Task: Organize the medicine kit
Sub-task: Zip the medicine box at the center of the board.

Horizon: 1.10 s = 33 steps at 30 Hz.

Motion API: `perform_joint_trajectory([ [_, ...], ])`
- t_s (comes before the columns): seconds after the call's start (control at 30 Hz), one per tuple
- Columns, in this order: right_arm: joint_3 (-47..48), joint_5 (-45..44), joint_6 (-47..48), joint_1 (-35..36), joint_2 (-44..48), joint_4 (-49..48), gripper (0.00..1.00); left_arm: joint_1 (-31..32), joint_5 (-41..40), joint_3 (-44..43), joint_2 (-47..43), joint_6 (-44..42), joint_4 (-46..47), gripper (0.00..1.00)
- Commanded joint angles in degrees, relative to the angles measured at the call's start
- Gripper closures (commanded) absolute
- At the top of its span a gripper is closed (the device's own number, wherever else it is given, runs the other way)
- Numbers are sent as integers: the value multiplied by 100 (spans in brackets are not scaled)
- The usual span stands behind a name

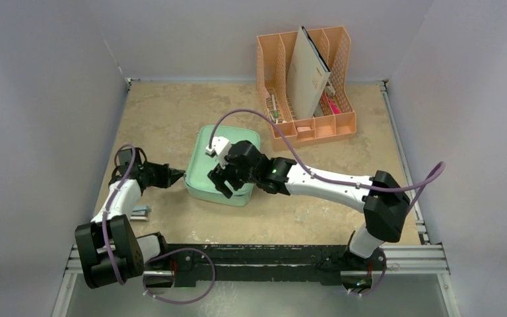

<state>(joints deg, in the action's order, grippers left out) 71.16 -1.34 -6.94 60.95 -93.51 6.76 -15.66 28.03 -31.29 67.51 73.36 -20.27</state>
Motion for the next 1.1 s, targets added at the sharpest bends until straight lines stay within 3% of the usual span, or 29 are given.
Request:
perform_joint_trajectory([
  [0.0,424,9,1725,339,-269,-223,21,14,-13,17,-131,13,-213,100],
  [0.47,1020,-918,2342,696,-1524,-656,13,-45,241,215,-353,-117,-13,100],
  [0.73,958,-1450,2666,600,-1831,-1222,19,-188,7,152,-674,-674,-23,100],
  [1.07,1021,-1158,2657,301,-1969,-1428,31,-184,-328,406,-1571,-1104,-219,100],
])
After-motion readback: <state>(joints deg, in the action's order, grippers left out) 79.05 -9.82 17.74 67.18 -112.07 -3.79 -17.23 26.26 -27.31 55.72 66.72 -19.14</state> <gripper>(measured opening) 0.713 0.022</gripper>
